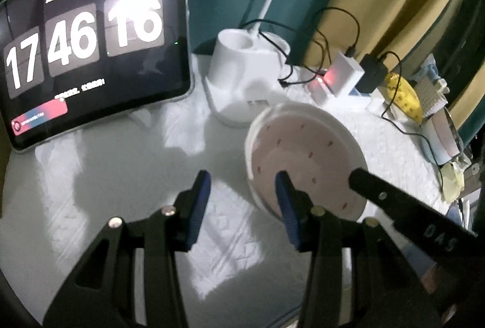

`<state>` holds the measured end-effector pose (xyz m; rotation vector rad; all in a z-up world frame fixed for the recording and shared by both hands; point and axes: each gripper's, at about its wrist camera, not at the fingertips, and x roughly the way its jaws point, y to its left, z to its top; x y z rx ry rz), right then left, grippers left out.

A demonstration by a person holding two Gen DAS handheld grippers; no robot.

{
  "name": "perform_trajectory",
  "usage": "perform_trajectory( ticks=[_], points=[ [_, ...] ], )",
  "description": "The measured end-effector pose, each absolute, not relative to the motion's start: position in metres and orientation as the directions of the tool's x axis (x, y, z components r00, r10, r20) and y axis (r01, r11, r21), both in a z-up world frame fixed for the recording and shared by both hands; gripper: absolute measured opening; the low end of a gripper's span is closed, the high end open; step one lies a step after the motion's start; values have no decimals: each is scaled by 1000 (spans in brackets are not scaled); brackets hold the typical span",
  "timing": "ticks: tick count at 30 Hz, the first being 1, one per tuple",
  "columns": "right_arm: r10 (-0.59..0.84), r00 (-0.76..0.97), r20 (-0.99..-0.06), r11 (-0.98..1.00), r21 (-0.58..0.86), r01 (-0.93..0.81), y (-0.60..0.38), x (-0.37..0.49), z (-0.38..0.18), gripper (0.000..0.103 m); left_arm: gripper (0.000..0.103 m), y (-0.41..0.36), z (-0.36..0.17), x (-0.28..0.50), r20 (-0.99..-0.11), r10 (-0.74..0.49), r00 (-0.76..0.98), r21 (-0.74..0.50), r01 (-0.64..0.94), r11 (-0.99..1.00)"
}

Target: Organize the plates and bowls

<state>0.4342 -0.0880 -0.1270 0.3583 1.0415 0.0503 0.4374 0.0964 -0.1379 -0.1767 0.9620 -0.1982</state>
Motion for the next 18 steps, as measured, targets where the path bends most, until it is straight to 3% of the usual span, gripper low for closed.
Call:
perform_trajectory(
  ticks=[6, 18],
  points=[
    [194, 498, -845, 941, 303, 147, -88, 440, -143, 18, 39, 96, -141, 443, -799, -260, 542, -242, 106, 964],
    [202, 526, -827, 940, 314, 132, -86, 444, -151, 16, 18, 84, -145, 449, -809, -257, 528, -214, 142, 967]
  ],
)
